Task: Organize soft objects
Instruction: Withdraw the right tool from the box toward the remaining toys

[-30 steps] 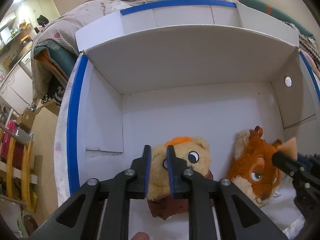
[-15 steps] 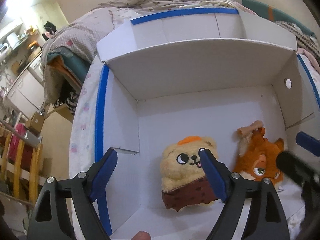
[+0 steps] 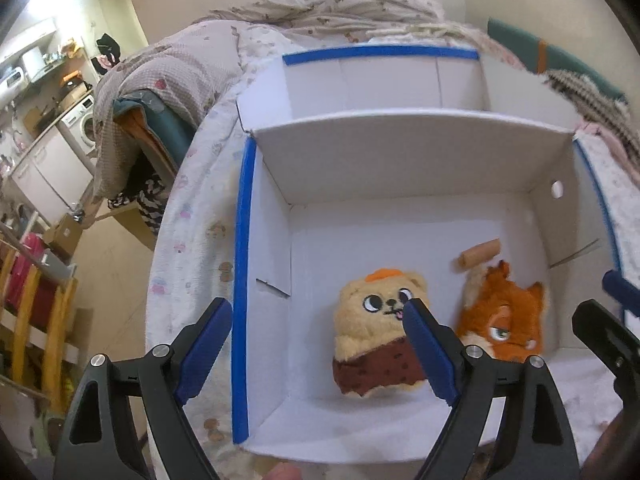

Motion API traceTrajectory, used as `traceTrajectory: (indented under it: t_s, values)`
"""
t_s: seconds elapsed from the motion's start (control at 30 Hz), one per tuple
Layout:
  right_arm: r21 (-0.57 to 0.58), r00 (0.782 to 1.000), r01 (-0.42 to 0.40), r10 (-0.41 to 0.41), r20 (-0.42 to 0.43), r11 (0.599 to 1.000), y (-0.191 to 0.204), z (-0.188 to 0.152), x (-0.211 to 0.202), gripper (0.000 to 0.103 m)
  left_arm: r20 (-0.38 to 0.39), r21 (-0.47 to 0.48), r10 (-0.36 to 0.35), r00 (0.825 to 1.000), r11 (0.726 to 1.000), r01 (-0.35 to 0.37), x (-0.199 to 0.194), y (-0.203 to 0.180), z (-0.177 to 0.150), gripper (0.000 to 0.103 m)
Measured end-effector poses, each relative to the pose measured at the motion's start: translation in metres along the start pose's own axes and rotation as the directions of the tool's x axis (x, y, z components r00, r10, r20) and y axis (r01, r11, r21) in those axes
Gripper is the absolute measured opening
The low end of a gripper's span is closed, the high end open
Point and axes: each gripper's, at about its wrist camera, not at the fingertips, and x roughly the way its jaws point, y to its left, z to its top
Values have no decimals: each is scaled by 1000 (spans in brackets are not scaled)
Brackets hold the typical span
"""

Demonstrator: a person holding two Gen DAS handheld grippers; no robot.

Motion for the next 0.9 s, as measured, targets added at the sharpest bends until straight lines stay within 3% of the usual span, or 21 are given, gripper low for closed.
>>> traceTrajectory:
  t_s: [0.27,0.53,0.9]
  values:
    - [-2,1000,18,-18,8,1000,4,-20,-29,103,33,-12,-29,999,999,30,-32,16,-21,86]
    - [-23,998,58,-58,12,998,11,-47,-56,103,4,-61,-43,999,997,43,-46,44,-53,86]
    - [44,995,84,-81,-54,996,3,-72,-64,103,9,-144,-68,998,987,68,-55,75,-103,86]
